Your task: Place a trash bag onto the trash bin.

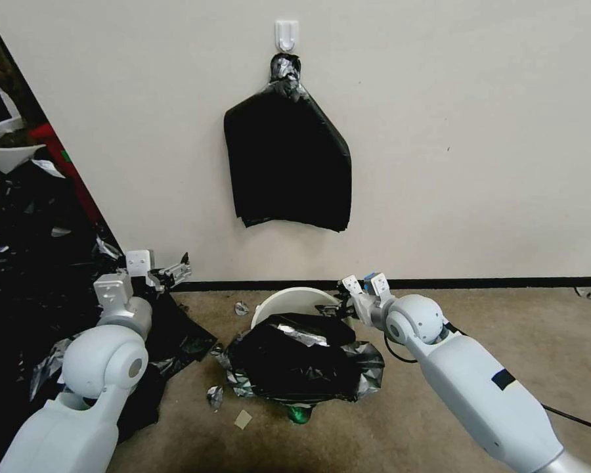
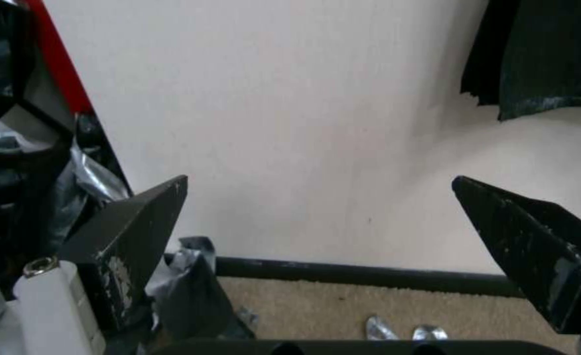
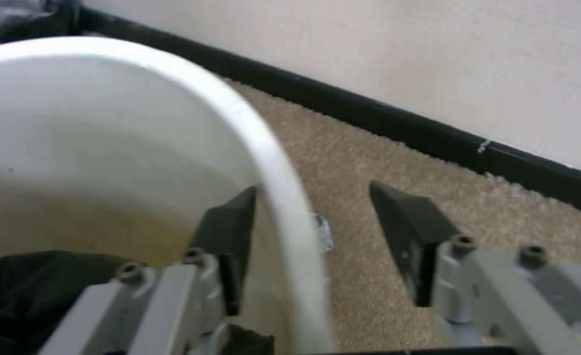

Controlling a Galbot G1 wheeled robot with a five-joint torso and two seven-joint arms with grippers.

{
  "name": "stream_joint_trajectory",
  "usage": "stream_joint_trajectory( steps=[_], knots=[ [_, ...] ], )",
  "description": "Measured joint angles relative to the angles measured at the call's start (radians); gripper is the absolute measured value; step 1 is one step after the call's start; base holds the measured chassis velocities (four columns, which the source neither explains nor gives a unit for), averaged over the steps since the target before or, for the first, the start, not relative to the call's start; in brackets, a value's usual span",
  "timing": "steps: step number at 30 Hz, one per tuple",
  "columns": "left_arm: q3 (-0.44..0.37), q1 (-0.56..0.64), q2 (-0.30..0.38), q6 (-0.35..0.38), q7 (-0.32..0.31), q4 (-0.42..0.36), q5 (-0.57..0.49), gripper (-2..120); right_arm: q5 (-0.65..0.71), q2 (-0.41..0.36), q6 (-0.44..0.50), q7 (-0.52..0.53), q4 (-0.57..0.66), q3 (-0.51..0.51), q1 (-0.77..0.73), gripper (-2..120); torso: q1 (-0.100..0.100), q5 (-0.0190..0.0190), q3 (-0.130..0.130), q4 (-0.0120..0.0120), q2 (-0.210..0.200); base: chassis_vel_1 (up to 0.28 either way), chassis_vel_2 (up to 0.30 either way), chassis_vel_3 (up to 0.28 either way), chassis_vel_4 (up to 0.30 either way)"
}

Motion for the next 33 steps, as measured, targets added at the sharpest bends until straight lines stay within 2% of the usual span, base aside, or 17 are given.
stream_joint_trajectory(
  steps=[6,8,9,10,11,12,14,15,17,18,19,20,22,23,25,31,33],
  knots=[
    [0.011,-0.003,-0.001,-0.007,-0.016,0.006,-0.002,100,0.083,-0.007,0.002,0.134,0.050,-0.004,-0.031,29,0.000,0.0001,0.000,0.0001,0.000,0.000,0.000,0.000,0.000],
    [0.012,-0.009,-0.001,-0.016,-0.024,0.017,-0.003,100,0.229,-0.026,0.044,0.356,0.126,-0.031,-0.075,18,0.000,0.0000,0.000,0.0000,0.000,0.000,0.000,0.000,0.000],
    [0.012,-0.009,-0.001,-0.016,-0.024,0.017,-0.003,100,0.229,-0.026,0.044,0.356,0.126,-0.031,-0.075,18,0.000,0.0000,0.000,0.0000,0.000,0.000,0.000,0.000,0.000],
    [0.011,-0.013,-0.001,-0.019,-0.027,0.021,-0.005,100,0.294,-0.035,0.088,0.475,0.168,-0.048,-0.102,13,0.000,-0.0001,0.000,0.0001,0.000,0.000,0.000,0.000,0.000],
    [0.011,-0.013,-0.001,-0.019,-0.027,0.021,-0.005,100,0.294,-0.035,0.088,0.475,0.168,-0.048,-0.102,13,0.000,-0.0001,0.000,0.0001,0.000,0.000,0.000,0.000,0.000],
    [0.009,-0.014,0.001,-0.021,-0.029,0.024,-0.007,100,0.366,-0.041,0.162,0.627,0.222,-0.064,-0.146,8,0.000,-0.0001,0.000,0.0000,0.000,0.000,0.000,0.000,0.000],
    [0.009,-0.014,0.003,-0.023,-0.029,0.028,-0.007,100,0.432,-0.037,0.244,0.775,0.267,-0.069,-0.195,7,0.000,-0.0001,0.000,0.0000,0.000,0.000,0.000,0.000,0.000],
    [0.009,-0.014,0.003,-0.023,-0.029,0.028,-0.007,100,0.432,-0.037,0.244,0.775,0.267,-0.069,-0.195,7,0.000,-0.0001,0.000,0.0000,0.000,0.000,0.000,0.000,0.000],
    [0.009,-0.017,0.003,-0.025,-0.029,0.040,-0.007,100,0.511,-0.003,0.431,0.977,0.310,-0.067,-0.264,7,0.000,0.0001,0.000,-0.0003,0.000,0.000,0.000,0.000,0.000],
    [0.009,-0.017,0.003,-0.025,-0.029,0.040,-0.007,100,0.511,-0.003,0.431,0.977,0.310,-0.067,-0.264,7,0.000,0.0001,0.000,-0.0003,0.000,0.000,0.000,0.000,0.000],
    [0.013,-0.019,0.002,-0.025,-0.029,0.044,-0.008,100,0.536,0.023,0.518,1.043,0.317,-0.058,-0.283,7,0.000,-0.0001,0.000,-0.0002,0.000,0.000,0.000,0.000,0.000],
    [0.013,-0.019,0.002,-0.025,-0.029,0.044,-0.008,100,0.536,0.023,0.518,1.043,0.317,-0.058,-0.283,7,0.000,-0.0001,0.000,-0.0002,0.000,0.000,0.000,0.000,0.000],
    [0.022,-0.025,-0.005,-0.025,-0.030,0.050,-0.009,100,0.540,0.081,0.654,1.154,0.320,-0.027,-0.306,7,0.000,0.0001,0.000,0.0000,0.000,0.000,0.000,0.000,0.000],
    [0.022,-0.025,-0.005,-0.025,-0.030,0.050,-0.009,100,0.540,0.081,0.654,1.154,0.320,-0.027,-0.306,7,0.000,0.0001,0.000,0.0000,0.000,0.000,0.000,0.000,0.000],
    [0.034,-0.027,-0.015,-0.023,-0.032,0.052,-0.009,100,0.484,0.136,0.734,1.272,0.304,0.009,-0.312,7,0.000,-0.0001,0.000,-0.0001,0.000,0.000,0.000,0.000,0.000],
    [0.049,-0.024,-0.025,-0.020,-0.033,0.052,-0.007,100,0.437,0.162,0.746,1.322,0.306,0.021,-0.328,7,0.000,0.0000,0.000,-0.0001,0.000,0.000,0.000,0.000,0.000],
    [0.052,-0.020,-0.029,-0.019,-0.034,0.050,-0.006,100,0.427,0.160,0.738,1.296,0.315,0.023,-0.338,14,0.000,0.0000,0.000,0.0000,0.000,0.000,0.000,0.000,0.000]
  ],
)
